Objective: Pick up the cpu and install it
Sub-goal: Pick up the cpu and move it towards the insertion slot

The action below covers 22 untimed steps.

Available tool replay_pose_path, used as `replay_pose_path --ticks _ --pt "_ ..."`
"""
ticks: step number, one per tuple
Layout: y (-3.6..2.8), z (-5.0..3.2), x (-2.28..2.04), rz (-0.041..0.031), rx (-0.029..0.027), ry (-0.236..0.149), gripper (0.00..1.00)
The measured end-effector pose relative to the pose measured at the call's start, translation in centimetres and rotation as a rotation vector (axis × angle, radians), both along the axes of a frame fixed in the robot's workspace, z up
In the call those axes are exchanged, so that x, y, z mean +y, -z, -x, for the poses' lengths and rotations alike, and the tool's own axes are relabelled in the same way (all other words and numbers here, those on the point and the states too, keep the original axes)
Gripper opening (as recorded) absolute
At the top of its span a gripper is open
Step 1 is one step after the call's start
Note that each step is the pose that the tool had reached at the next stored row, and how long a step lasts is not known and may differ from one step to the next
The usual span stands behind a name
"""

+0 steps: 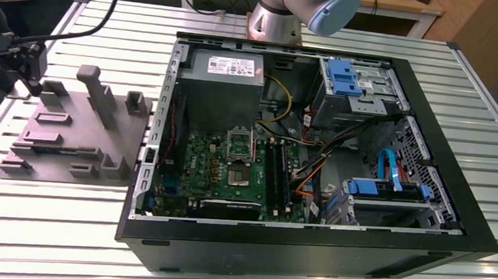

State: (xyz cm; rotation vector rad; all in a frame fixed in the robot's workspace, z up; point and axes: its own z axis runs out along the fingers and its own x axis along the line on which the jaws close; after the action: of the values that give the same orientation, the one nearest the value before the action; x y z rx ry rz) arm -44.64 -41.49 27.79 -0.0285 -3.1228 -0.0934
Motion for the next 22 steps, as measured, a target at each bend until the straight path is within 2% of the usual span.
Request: replay_pose_path --ticks 22 --pt "-0.59 0.0 0.01 0.0 0.0 0.0 0.47"
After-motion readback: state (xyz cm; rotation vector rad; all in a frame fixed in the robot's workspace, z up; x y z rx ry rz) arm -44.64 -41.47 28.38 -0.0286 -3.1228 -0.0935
